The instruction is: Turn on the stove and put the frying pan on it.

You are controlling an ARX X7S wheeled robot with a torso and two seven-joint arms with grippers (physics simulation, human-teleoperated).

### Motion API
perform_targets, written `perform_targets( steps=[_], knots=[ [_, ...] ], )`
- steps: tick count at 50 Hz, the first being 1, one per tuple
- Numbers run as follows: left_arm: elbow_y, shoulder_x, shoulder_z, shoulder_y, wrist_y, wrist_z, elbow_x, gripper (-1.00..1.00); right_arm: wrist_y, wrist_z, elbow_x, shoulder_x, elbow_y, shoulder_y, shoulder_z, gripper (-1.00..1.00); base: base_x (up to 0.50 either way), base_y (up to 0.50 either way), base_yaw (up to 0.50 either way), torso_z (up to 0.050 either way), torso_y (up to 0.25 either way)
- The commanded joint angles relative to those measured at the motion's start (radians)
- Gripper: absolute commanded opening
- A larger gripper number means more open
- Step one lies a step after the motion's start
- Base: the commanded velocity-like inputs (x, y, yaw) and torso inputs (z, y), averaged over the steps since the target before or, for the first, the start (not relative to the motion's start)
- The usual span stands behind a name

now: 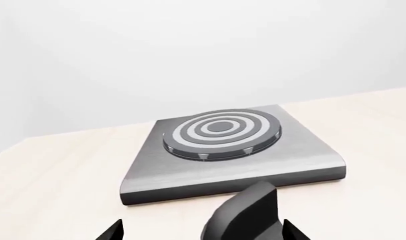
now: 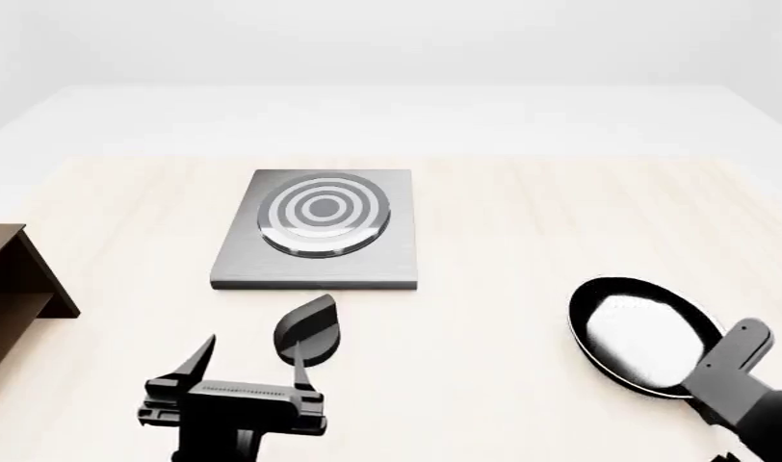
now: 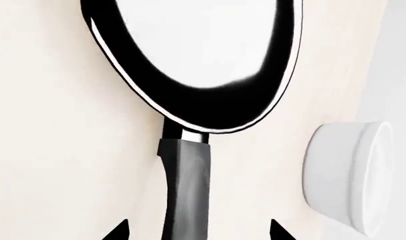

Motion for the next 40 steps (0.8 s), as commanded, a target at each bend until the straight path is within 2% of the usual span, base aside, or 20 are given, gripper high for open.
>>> perform_targets(
  steps=[1, 8, 18, 40],
  knots=[
    [-0.011, 0.019, -0.012, -0.005, 0.003, 0.026, 0.013, 1.0, -0.116, -0.01, 0.046, -0.059, 0.091, -0.081, 0.172, 1.0, 0.0, 0.0, 0.0, 0.0, 0.0],
    [-0.008, 0.016, -0.008, -0.005, -0.001, 0.02, 0.017, 1.0, -0.183, -0.01, 0.01, -0.102, 0.195, -0.088, 0.098, 1.0, 0.0, 0.0, 0.0, 0.0, 0.0],
    [-0.009, 0.014, -0.007, -0.005, 0.001, 0.014, 0.015, 1.0, -0.197, -0.004, -0.013, -0.116, 0.259, -0.09, 0.062, 1.0, 0.0, 0.0, 0.0, 0.0, 0.0],
    [-0.01, 0.012, 0.004, -0.009, -0.003, 0.004, 0.016, 1.0, -0.213, 0.019, 0.006, -0.108, 0.302, -0.117, 0.129, 1.0, 0.0, 0.0, 0.0, -0.003, 0.0]
  ],
)
